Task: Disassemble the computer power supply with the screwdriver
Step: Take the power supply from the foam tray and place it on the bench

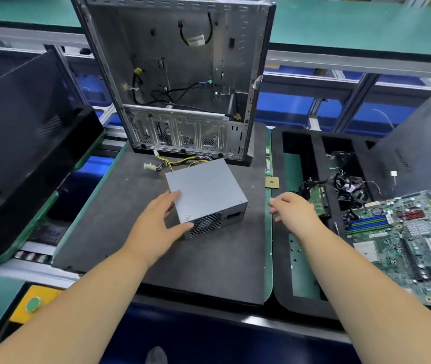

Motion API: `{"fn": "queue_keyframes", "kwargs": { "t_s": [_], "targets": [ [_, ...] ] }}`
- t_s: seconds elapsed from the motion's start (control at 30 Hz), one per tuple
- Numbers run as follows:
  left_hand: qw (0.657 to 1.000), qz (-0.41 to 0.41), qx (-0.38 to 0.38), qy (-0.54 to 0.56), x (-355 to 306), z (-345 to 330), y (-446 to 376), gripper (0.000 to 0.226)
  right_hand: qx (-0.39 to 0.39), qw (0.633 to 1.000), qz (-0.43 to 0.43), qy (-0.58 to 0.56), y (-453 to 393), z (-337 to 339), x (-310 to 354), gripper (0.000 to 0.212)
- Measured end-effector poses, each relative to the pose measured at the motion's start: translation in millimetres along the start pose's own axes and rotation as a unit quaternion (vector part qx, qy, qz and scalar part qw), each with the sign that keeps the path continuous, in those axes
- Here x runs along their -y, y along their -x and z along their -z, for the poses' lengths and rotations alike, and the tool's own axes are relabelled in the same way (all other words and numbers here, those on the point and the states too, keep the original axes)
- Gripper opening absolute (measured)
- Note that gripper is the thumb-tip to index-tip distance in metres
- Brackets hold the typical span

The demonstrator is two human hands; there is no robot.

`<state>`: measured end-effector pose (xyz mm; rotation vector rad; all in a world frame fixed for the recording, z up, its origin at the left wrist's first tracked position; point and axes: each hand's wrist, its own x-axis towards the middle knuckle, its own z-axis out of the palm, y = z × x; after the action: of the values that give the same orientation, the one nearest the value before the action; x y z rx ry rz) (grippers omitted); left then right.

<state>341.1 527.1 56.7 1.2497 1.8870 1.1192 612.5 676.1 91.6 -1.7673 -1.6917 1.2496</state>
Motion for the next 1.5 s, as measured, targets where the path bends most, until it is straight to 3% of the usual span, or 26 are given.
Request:
{"fn": "queue_keyframes", "kwargs": {
  "t_s": [0.13,0.27,0.4,0.57,0.67,1.0,1.23,1.33,1.4,1.5],
  "targets": [
    [0.999,0.016,-0.020,0.036,-3.4,-7.8,8.8,0.075,-0.029,0.998,-0.007,0.051,1.0,25.4,-22.3,0.020],
    [0.999,0.025,-0.041,0.025,-11.6,-11.2,13.7,0.070,-0.070,0.982,-0.020,0.172,2.5,51.0,-43.1,0.007],
    [0.998,0.033,-0.051,0.014,-13.6,-14.8,19.1,0.070,-0.091,0.960,-0.066,0.256,1.2,72.9,-67.5,0.037],
    [0.997,0.036,-0.065,0.016,-18.5,-23.6,26.3,0.087,-0.051,0.947,-0.152,0.278,-0.5,85.6,-85.9,0.068],
    [0.997,0.035,-0.068,0.016,-19.3,-29.2,27.9,0.094,-0.021,0.943,-0.179,0.280,-0.7,87.2,-89.0,0.074],
    [0.996,0.035,-0.078,-0.009,-29.9,-29.8,22.1,0.077,-0.012,0.943,-0.172,0.286,-4.3,88.5,-93.3,0.060],
    [0.994,0.079,-0.070,-0.012,-25.4,-23.7,18.1,0.097,-0.080,0.985,-0.022,0.153,-5.9,72.6,-65.0,0.019],
    [0.993,0.104,-0.052,0.021,-25.3,-17.2,14.8,0.107,-0.084,0.989,0.038,0.120,-3.4,56.3,-34.2,0.010],
    [0.992,0.103,-0.029,0.072,-25.7,-12.5,13.2,0.096,-0.059,0.993,0.066,0.079,-0.5,42.3,-12.6,0.008],
    [0.989,0.104,-0.032,0.104,-27.3,-9.5,11.2,0.056,-0.006,0.996,0.088,0.035,6.0,18.4,14.6,0.009]
  ]
}}
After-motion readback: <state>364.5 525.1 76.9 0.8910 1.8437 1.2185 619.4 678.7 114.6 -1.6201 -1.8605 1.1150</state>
